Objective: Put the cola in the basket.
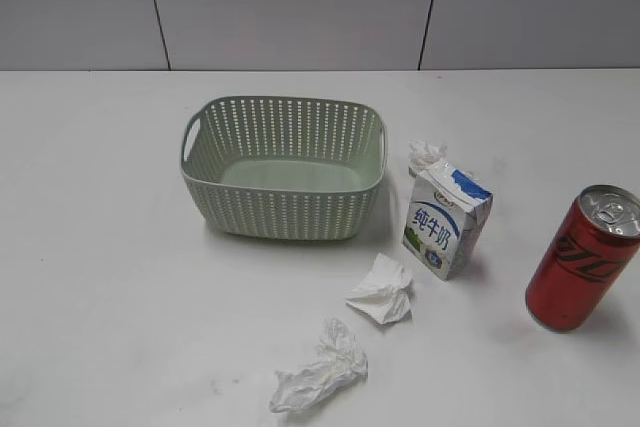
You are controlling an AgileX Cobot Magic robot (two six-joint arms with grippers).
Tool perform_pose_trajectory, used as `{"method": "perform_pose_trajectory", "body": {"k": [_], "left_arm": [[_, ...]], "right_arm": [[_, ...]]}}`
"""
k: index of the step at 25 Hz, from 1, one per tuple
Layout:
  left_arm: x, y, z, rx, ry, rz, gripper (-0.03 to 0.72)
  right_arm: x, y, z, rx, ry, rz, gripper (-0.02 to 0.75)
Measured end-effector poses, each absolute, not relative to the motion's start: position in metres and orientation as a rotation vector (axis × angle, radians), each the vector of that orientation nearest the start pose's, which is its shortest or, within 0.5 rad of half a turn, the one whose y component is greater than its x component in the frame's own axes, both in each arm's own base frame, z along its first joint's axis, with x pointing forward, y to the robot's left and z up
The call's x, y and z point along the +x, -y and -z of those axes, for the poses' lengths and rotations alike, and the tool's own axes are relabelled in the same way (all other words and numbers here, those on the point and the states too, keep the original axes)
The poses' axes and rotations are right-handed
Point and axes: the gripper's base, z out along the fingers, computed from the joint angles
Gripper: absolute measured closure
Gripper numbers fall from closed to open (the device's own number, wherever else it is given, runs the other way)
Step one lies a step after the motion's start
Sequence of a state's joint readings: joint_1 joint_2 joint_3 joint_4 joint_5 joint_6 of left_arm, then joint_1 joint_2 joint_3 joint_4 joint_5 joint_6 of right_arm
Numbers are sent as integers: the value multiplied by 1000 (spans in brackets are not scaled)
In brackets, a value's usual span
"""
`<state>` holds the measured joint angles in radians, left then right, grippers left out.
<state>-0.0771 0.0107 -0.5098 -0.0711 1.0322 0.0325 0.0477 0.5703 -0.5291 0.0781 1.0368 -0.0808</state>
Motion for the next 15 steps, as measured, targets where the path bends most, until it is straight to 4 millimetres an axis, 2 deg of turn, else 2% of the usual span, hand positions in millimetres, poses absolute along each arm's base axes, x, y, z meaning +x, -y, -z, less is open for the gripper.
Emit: {"method": "perform_pose_trajectory", "body": {"k": [8, 15], "left_arm": [[-4, 5, -283, 113, -2013, 113, 459], [-4, 5, -283, 113, -2013, 113, 459]], "right_arm": [[127, -14, -270, -119, -2708, -131, 148], [176, -25, -273, -165, -2730, -256, 121]]}}
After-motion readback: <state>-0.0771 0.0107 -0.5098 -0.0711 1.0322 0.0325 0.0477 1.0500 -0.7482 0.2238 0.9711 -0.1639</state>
